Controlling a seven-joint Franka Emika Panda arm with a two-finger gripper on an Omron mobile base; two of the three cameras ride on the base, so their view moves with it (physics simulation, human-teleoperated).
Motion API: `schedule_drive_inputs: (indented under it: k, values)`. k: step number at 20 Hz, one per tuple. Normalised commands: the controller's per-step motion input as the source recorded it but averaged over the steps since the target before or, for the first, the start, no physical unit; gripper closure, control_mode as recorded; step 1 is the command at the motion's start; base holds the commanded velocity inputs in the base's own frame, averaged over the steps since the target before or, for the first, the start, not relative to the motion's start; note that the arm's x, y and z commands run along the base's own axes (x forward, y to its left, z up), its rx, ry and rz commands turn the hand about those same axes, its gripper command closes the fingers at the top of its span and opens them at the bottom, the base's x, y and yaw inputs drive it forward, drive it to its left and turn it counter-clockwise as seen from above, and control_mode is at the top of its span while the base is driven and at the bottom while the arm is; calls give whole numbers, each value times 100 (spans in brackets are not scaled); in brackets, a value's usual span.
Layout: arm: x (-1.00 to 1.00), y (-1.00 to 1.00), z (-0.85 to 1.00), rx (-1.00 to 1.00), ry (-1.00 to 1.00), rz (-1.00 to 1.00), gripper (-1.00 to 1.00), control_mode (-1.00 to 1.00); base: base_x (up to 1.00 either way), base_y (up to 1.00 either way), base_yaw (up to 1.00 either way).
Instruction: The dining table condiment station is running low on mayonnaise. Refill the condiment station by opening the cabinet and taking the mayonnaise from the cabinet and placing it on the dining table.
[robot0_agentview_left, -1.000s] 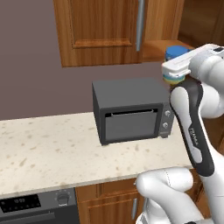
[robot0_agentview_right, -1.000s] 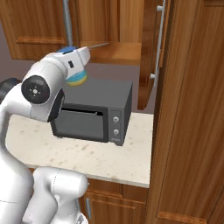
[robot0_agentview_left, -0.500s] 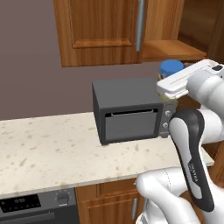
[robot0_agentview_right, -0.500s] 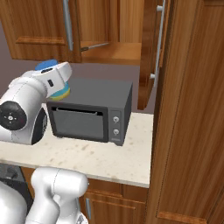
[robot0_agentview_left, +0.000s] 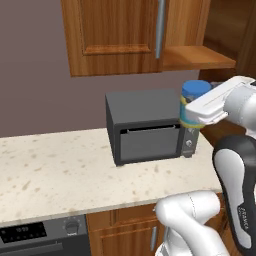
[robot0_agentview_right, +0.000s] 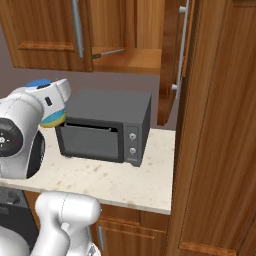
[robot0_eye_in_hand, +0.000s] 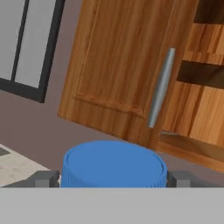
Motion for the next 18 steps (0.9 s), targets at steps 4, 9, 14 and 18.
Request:
schedule_drive_inputs:
  k: [4, 9, 14, 18]
  values:
    - [0, 0, 0, 0, 0, 0, 100, 100, -57, 86, 22]
    - [0, 0, 0, 0, 0, 0, 100, 100, -55, 92, 35]
    - [0, 0, 0, 0, 0, 0, 100, 100, -55, 86, 60]
    - [0, 0, 0, 0, 0, 0, 100, 100, -56, 81, 73]
